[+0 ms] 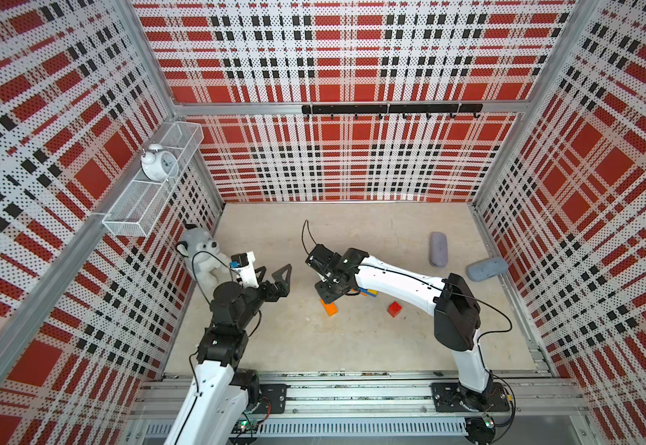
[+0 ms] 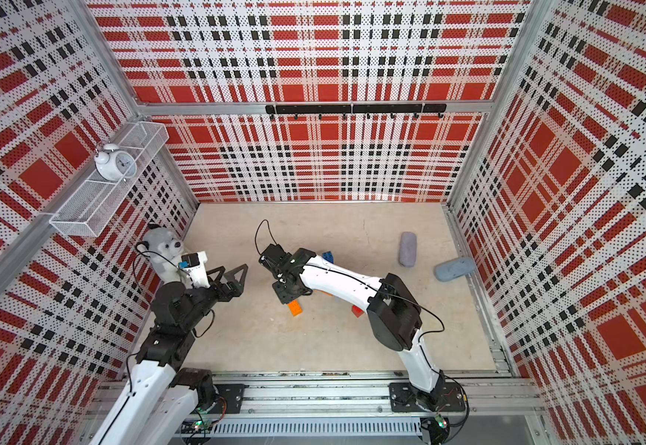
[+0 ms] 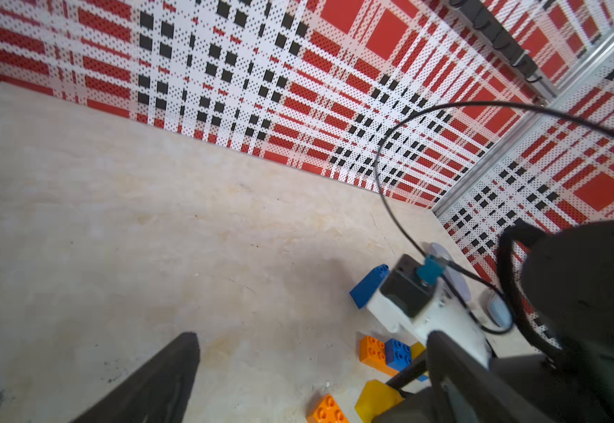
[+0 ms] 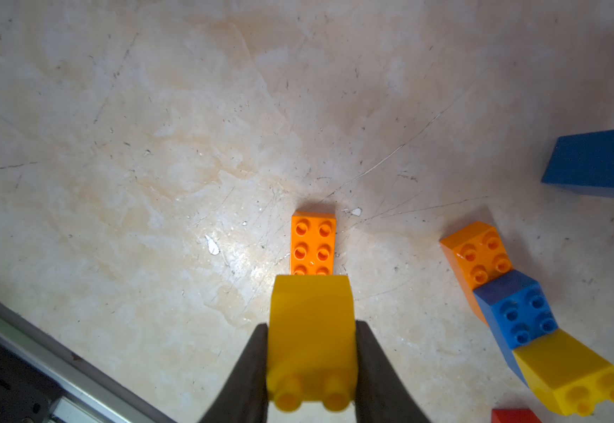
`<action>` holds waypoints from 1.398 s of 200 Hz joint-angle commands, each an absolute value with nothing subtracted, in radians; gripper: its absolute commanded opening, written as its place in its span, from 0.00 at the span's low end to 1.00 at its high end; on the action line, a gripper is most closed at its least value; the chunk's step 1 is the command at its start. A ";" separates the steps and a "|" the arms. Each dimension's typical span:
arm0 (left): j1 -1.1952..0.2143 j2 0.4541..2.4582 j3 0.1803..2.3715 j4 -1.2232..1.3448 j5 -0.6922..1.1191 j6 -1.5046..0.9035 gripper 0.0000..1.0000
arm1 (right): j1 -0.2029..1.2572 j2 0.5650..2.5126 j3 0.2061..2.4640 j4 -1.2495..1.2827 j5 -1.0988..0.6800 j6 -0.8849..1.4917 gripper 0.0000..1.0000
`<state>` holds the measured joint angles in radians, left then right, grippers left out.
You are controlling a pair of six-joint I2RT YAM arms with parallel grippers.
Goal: Assemble a fork with lego
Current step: Assemble the lego brick with the lego brick.
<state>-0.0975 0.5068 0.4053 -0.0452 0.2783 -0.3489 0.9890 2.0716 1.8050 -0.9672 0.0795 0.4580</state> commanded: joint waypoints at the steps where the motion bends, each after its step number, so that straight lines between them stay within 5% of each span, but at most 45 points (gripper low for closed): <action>1: -0.097 0.394 0.363 -0.035 0.324 -0.208 0.98 | 0.998 2.115 1.827 -0.966 0.084 0.492 0.27; 279: -0.105 0.383 0.390 -0.140 0.410 -0.015 0.98 | 0.993 2.306 1.924 -1.069 0.075 0.454 0.29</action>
<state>-0.1024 0.3752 0.3679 -0.1467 0.4072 -0.0216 0.9985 2.2604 1.9289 -1.0233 0.1009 0.4618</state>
